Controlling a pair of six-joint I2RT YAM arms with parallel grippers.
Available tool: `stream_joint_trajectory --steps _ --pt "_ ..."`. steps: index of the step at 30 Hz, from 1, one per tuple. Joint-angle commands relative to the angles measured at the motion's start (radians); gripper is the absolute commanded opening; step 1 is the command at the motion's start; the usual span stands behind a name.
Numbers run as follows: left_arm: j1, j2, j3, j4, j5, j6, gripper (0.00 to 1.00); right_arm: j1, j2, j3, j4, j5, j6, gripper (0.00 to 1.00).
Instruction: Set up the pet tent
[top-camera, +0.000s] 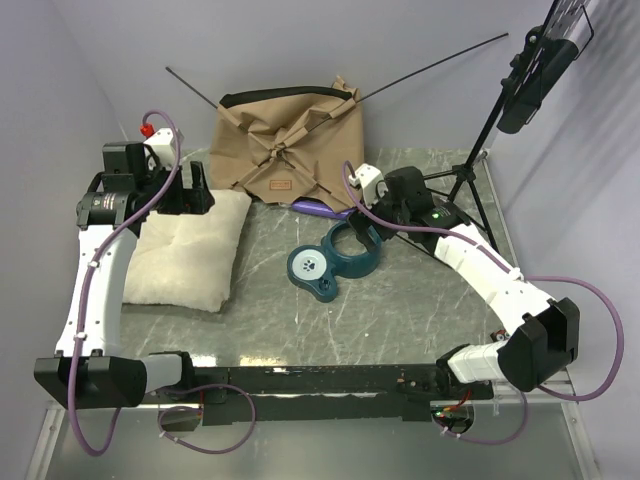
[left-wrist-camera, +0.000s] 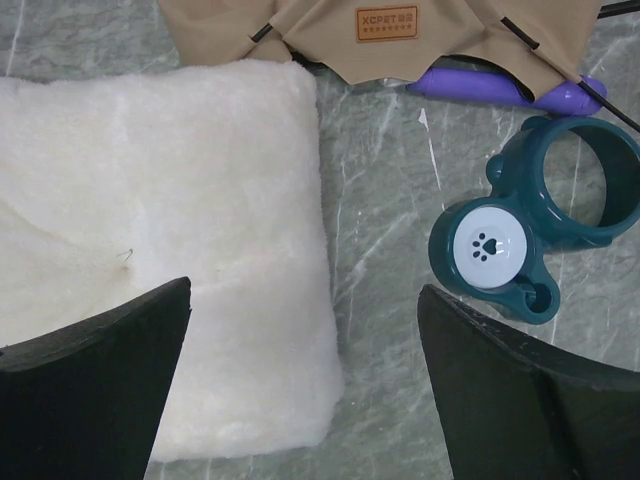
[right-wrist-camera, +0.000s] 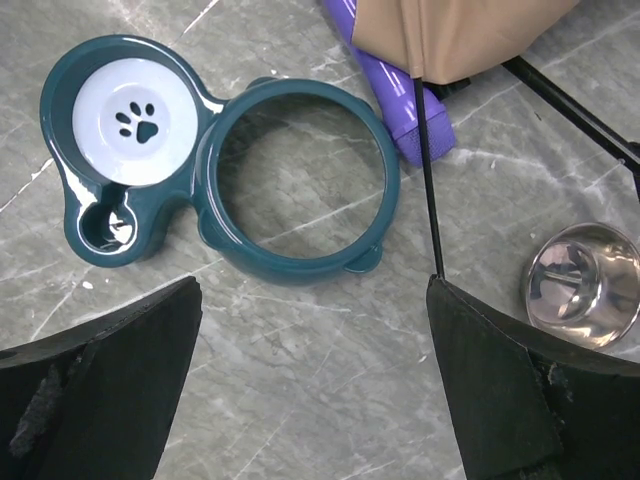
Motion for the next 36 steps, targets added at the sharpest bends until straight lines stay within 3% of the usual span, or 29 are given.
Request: stream_joint_trajectory --steps 1,5,12,18,27,34,36 --pt "-0.009 -0.016 0.010 0.054 -0.033 -0.024 1.00 0.002 0.042 0.080 0.077 0.002 0.001 1.00" --pt "-0.009 0.002 0.012 0.100 -0.012 -0.074 1.00 0.002 0.215 0.250 0.123 0.030 0.027 1.00" --pt "-0.017 0.103 -0.006 0.273 0.008 0.026 1.00 0.002 0.482 0.475 0.164 0.082 0.036 0.99" --pt "-0.066 0.332 0.059 0.468 0.111 0.101 1.00 0.000 0.625 0.543 0.239 0.093 0.031 0.99" --pt "-0.144 0.622 0.138 0.708 0.077 0.239 1.00 0.000 0.819 0.676 0.275 0.099 0.030 0.98" --pt "-0.152 0.806 0.219 0.732 0.069 0.340 0.99 0.000 0.934 0.773 0.269 0.133 -0.002 0.94" --pt "-0.153 0.843 0.231 0.742 0.080 0.362 0.92 0.000 0.954 0.781 0.267 0.134 -0.009 0.89"
